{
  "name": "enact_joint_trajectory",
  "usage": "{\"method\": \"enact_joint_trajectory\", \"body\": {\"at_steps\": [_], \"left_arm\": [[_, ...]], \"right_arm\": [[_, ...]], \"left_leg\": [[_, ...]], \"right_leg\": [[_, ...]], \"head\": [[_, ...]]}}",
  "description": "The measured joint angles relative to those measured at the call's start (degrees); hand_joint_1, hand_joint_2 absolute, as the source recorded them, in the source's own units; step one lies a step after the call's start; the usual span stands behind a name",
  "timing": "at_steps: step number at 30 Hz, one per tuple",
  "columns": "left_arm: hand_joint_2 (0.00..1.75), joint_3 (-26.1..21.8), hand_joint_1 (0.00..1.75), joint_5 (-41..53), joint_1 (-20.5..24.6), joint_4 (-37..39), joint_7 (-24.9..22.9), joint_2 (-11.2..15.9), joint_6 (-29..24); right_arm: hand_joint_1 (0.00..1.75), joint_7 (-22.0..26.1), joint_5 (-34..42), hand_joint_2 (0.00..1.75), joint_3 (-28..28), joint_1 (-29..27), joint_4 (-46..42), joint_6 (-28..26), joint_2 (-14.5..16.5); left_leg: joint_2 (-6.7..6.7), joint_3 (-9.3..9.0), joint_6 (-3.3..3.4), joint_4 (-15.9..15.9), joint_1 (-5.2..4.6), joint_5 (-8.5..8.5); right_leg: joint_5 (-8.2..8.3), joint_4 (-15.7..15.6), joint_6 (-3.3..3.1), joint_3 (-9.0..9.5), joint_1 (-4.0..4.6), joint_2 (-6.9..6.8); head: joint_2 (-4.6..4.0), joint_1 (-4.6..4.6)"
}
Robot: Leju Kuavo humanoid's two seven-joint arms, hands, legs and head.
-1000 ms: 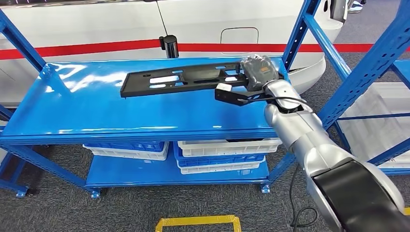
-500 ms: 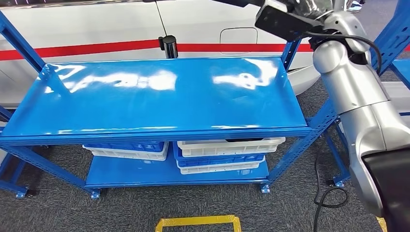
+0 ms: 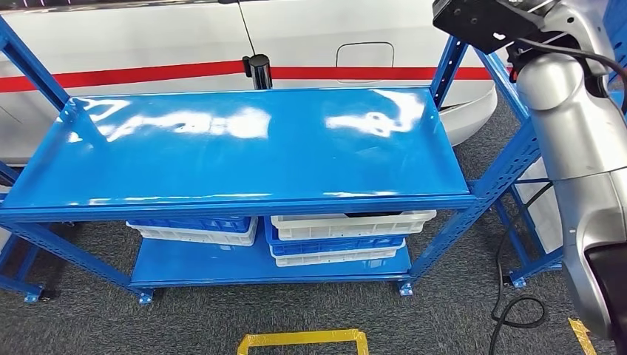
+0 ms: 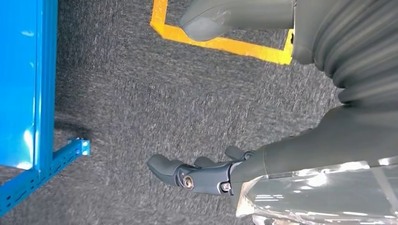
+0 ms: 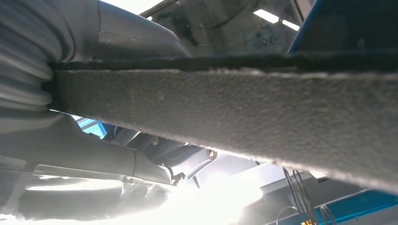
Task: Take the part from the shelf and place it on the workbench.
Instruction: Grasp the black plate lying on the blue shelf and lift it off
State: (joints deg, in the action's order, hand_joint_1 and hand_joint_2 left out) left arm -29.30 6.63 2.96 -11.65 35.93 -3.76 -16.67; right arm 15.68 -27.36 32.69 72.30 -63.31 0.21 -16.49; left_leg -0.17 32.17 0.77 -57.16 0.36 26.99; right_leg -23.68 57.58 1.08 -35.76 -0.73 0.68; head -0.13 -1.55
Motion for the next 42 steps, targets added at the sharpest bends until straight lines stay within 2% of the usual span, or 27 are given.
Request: {"method": "enact_joint_trajectory", "body": {"at_steps": [3,7,8,10,11,12,13,15,16,17,19,21,22,25,26,27,28,29,31,32,33,36,37,38,40,41,42], "left_arm": [[1.75,-0.2,0.00,0.8,0.1,0.0,-3.4,0.0,0.2],[1.75,-0.1,0.00,2.3,0.1,0.0,-5.5,0.0,0.4],[1.75,-0.1,0.00,2.7,0.1,0.0,-5.7,0.0,0.4],[1.75,0.0,0.00,3.4,0.2,0.0,-5.9,-0.1,0.4],[1.75,0.1,0.00,3.6,0.2,0.0,-5.9,-0.1,0.4],[1.75,0.2,0.00,3.6,0.2,0.0,-5.9,-0.1,0.4],[1.75,0.2,0.00,3.7,0.2,0.0,-6.0,-0.1,0.4],[1.75,0.3,0.00,3.9,0.2,0.0,-6.0,-0.2,0.5],[1.75,0.3,0.00,4.1,0.3,0.0,-6.1,0.0,0.4],[1.75,0.4,0.00,4.3,0.3,0.0,-6.1,0.1,0.4],[1.75,0.4,0.00,4.7,0.5,0.0,-6.2,0.4,0.3],[1.75,0.6,0.00,5.0,0.6,0.1,-6.3,0.4,0.3],[1.75,0.7,0.00,5.2,0.7,0.1,-6.5,0.4,0.4],[1.75,0.9,0.00,5.7,0.7,0.1,-6.8,0.3,0.3],[1.75,0.9,0.00,5.8,0.6,0.1,-6.9,0.3,0.3],[1.75,1.0,0.00,5.8,0.6,0.1,-6.9,0.3,0.3],[1.75,1.0,0.00,5.8,0.6,0.1,-7.0,0.3,0.3],[1.75,1.0,0.00,5.9,0.5,0.1,-7.0,0.3,0.3],[1.75,1.1,0.00,6.0,0.6,0.1,-7.0,0.4,0.3],[1.75,1.2,0.00,6.0,0.7,0.1,-7.0,0.4,0.3],[1.75,1.2,0.00,6.1,0.7,0.1,-7.0,0.4,0.3],[1.75,1.2,0.00,6.2,0.7,0.1,-7.0,0.4,0.3],[1.75,1.2,0.00,6.4,0.8,0.1,-7.1,0.4,0.3],[1.75,1.2,0.00,6.6,0.8,0.1,-7.1,0.4,0.4],[1.75,1.2,0.00,7.0,0.9,0.1,-7.3,0.4,0.4],[1.75,1.2,0.00,7.1,0.9,0.1,-7.4,0.4,0.5],[1.75,1.2,0.00,7.2,0.9,0.1,-7.5,0.4,0.5]], "right_arm": [[1.75,1.2,2.3,1.75,0.6,-1.2,0.0,-0.3,-0.4],[1.75,3.6,4.3,1.75,0.9,-5.1,-1.0,-1.7,-2.4],[1.75,4.2,4.4,1.75,0.8,-6.6,-1.4,-2.3,-3.1],[1.75,4.9,4.1,1.75,0.7,-9.8,-2.5,-3.4,-4.5],[1.75,5.0,3.8,1.75,0.6,-11.4,-3.0,-3.8,-5.0],[1.75,5.1,3.6,1.75,0.5,-12.9,-3.4,-3.9,-5.4],[1.75,5.1,3.4,1.75,0.4,-14.2,-3.8,-4.0,-5.8],[1.75,4.9,2.9,1.75,0.1,-15.5,-4.6,-4.0,-6.3],[1.75,4.7,2.7,1.75,-0.1,-15.9,-5.0,-3.9,-6.4],[1.75,4.5,2.6,1.75,-0.5,-16.1,-5.5,-3.9,-6.6],[1.75,4.1,2.5,1.75,-1.2,-16.9,-6.2,-3.4,-6.9],[1.75,3.8,2.3,1.75,-1.6,-17.7,-7.0,-2.7,-7.0],[1.75,3.7,2.2,1.75,-1.7,-17.9,-7.4,-2.4,-7.0],[1.75,3.4,1.9,1.75,-2.5,-18.3,-8.5,-1.7,-7.1],[1.75,3.3,1.9,1.75,-2.8,-18.5,-8.6,-1.6,-7.1],[1.75,3.2,1.8,1.75,-3.0,-18.7,-8.7,-1.4,-7.1],[1.75,3.1,1.8,1.75,-3.1,-18.9,-8.8,-1.4,-7.1],[1.75,3.0,1.7,1.75,-3.2,-19.0,-9.0,-1.3,-7.1],[1.75,2.9,1.6,1.75,-3.5,-19.2,-9.5,-1.2,-7.1],[1.75,2.8,1.6,1.75,-3.7,-19.2,-9.7,-1.1,-7.2],[1.75,2.8,1.6,1.75,-3.9,-19.1,-9.8,-1.0,-7.2],[1.75,3.1,2.2,1.75,-4.3,-19.3,-10.1,0.3,-7.4],[1.75,3.9,3.1,1.75,-4.5,-19.4,-10.3,1.6,-7.6],[1.75,5.2,4.8,1.75,-4.7,-19.6,-10.6,3.7,-7.9],[1.75,8.9,10.0,1.75,-5.1,-20.3,-12.0,9.5,-8.6],[1.75,10.5,12.7,1.75,-5.4,-20.7,-12.9,12.4,-8.9],[1.75,11.6,14.9,1.75,-5.7,-21.1,-13.9,14.8,-9.1]], "left_leg": [[-0.01,0.00,0.15,-0.1,-0.01,0.04],[0.07,-1.33,1.59,2.3,0.35,-1.70],[0.19,-1.82,1.80,3.3,0.61,-2.29],[0.31,-2.10,2.02,4.1,0.95,-2.76],[0.35,-2.04,2.01,4.0,1.07,-2.81],[0.37,-1.95,1.88,3.9,1.22,-2.80],[0.39,-1.76,1.60,3.7,1.46,-2.73],[0.45,-1.00,0.50,2.3,2.10,-2.19],[0.43,-0.32,-0.32,1.2,2.30,-1.71],[0.37,0.34,-1.04,0.1,2.34,-1.28],[0.29,1.33,-2.02,-1.1,2.29,-0.96],[0.31,1.91,-2.49,-1.5,2.58,-0.83],[0.31,2.48,-2.58,-2.3,2.62,0.08],[0.27,5.60,-2.12,-10.8,2.31,6.57],[0.26,6.58,-1.86,-14.1,2.13,8.40],[0.26,6.94,-1.53,-16.1,1.98,9.28],[0.26,6.47,-1.12,-16.5,1.83,9.24],[0.23,4.94,-0.62,-14.8,1.64,8.23],[-0.20,0.33,0.46,-7.9,1.14,5.70],[-0.34,-1.34,0.72,-5.1,0.82,4.86],[-0.44,-2.21,0.83,-3.4,0.49,4.49],[0.02,-1.81,1.25,-2.5,-0.17,3.21],[0.21,-1.49,1.67,-2.1,-0.20,2.42],[0.39,-1.01,2.15,-1.8,-0.14,1.57],[0.58,0.29,2.77,-1.5,-0.19,0.22],[0.61,1.03,2.90,-1.5,-0.26,-0.33],[0.66,1.76,2.90,-1.5,-0.35,-0.85]], "right_leg": [[0.10,-0.1,0.14,0.04,-0.19,0.00],[0.06,-0.4,1.09,0.18,-0.15,-0.12],[-0.96,1.3,1.03,-0.63,-0.04,-0.18],[-3.91,8.0,0.92,-3.62,-0.35,-0.24],[-5.04,11.4,1.12,-5.15,-0.65,-0.24],[-5.45,13.2,1.57,-5.94,-1.02,-0.27],[-5.04,12.9,2.28,-5.69,-1.48,-0.32],[-2.75,6.7,4.21,-2.46,-2.58,-0.63],[-1.89,3.8,4.83,-0.81,-2.79,-0.54],[-1.50,2.0,4.85,0.15,-2.94,-0.42],[-1.68,2.2,3.77,-0.01,-2.71,-0.02],[-1.54,2.8,2.72,-0.83,-2.69,-0.24],[-1.38,3.0,2.33,-1.15,-2.53,-0.43],[-0.82,3.0,1.29,-1.90,-1.99,-1.26],[-0.64,3.0,1.00,-2.15,-1.66,-1.54],[-0.45,3.0,0.71,-2.39,-1.33,-1.74],[-0.24,3.0,0.43,-2.61,-0.99,-1.85],[-0.02,3.0,0.23,-2.79,-0.73,-1.87],[0.47,3.0,0.17,-2.98,-0.41,-1.84],[0.75,2.9,0.40,-3.05,-0.32,-1.80],[1.11,2.9,0.72,-3.11,-0.33,-1.77],[2.29,2.3,1.97,-3.41,-0.57,-1.61],[1.81,2.6,2.06,-3.85,-0.55,-1.48],[0.37,3.9,1.83,-4.53,-0.46,-1.35],[-4.49,9.7,0.97,-6.40,-0.39,-1.15],[-6.57,13.5,0.81,-7.16,-0.37,-1.08],[-7.65,16.4,0.95,-7.50,-0.35,-1.03]], "head": [[-0.01,-0.02],[-0.01,0.06],[-0.01,0.20],[-0.01,0.45],[-0.01,0.47],[-0.01,0.46],[-0.02,0.46],[-0.02,0.48],[-0.01,0.57],[-0.01,0.55],[0.00,0.36],[0.00,-0.02],[0.00,-0.15],[0.00,-0.44],[0.00,-0.46],[0.00,-0.46],[0.00,-0.45],[0.00,-0.46],[0.00,-0.43],[0.00,-0.41],[0.00,-0.39],[0.00,-0.40],[0.00,-0.39],[0.00,-0.29],[0.00,-0.10],[0.00,0.00],[0.00,0.03]]}}
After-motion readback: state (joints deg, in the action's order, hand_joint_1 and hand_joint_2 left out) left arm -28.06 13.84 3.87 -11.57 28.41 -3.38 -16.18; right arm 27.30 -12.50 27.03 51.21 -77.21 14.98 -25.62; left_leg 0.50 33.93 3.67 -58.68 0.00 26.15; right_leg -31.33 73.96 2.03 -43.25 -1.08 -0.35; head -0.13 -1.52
